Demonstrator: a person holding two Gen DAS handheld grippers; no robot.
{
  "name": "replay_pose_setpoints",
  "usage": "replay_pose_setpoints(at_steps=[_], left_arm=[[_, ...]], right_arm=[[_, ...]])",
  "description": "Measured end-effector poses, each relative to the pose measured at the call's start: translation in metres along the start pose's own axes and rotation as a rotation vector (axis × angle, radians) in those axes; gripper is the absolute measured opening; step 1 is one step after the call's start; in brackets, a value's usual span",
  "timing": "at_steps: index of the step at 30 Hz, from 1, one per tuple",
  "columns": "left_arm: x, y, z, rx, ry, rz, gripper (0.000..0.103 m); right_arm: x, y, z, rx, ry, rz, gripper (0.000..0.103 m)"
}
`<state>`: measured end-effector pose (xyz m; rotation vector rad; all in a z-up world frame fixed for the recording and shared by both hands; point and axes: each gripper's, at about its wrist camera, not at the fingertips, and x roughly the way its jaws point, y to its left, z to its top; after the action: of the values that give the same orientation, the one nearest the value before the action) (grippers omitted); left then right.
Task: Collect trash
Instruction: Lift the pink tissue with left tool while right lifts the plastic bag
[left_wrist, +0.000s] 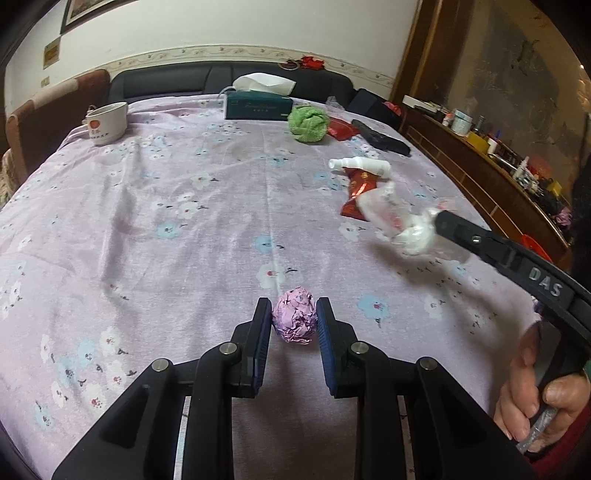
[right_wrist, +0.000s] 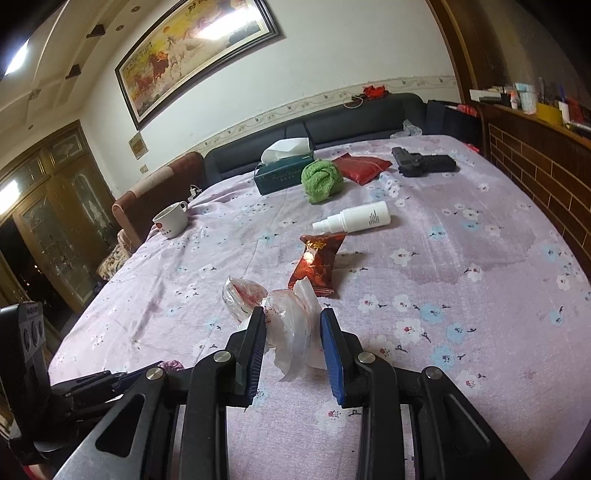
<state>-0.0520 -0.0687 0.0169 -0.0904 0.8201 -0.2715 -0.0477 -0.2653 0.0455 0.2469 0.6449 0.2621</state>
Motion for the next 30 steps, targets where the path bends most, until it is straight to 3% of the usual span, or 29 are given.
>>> replay_pose_setpoints(at_steps=[4,16,30], left_arm=[[-0.005,0.000,-0.002,0.003,-0.014,0.041,0.023],[-0.019,-0.014,-0.008,0.058,-0.048,0.067,0.023],[-0.029,-0.022,-0.009,0.082,-0.058,0.071,0.023]], right_arm=[[-0.012,0.001,-0.002,0.007,-0.021,-0.027,0.032],[-0.059,0.004,-0.022,0.016,-0.018,-0.039,0.032],[-0.066,0.010,-0.023,0.010,-0.015,-0.051,0.032]])
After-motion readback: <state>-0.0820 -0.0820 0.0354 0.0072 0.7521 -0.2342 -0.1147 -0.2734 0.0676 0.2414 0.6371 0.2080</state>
